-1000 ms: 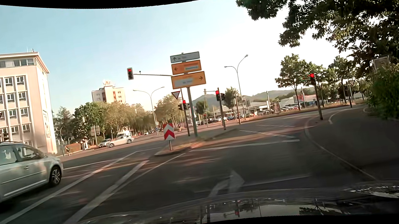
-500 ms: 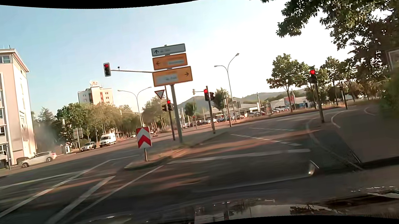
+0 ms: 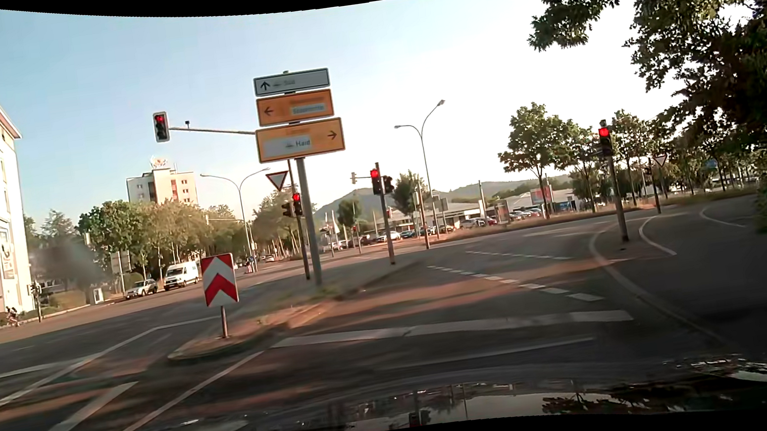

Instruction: Follow the waypoints while adhering to traffic rules and regulations

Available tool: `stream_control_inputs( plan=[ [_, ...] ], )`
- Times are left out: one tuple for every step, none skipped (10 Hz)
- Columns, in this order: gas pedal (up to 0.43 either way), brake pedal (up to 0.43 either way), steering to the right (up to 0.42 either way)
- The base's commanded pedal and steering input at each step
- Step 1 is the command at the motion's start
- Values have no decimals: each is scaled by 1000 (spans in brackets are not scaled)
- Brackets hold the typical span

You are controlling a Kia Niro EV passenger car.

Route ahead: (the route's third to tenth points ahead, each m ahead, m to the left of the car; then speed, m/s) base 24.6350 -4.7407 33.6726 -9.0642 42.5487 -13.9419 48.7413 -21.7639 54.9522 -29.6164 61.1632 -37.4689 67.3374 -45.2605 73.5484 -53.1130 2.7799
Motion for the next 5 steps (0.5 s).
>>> stream_control_inputs(
  plan=[
    [0,232,91],
    [0,238,91],
    [0,238,95],
    [0,244,102],
    [0,250,105]
  ],
)
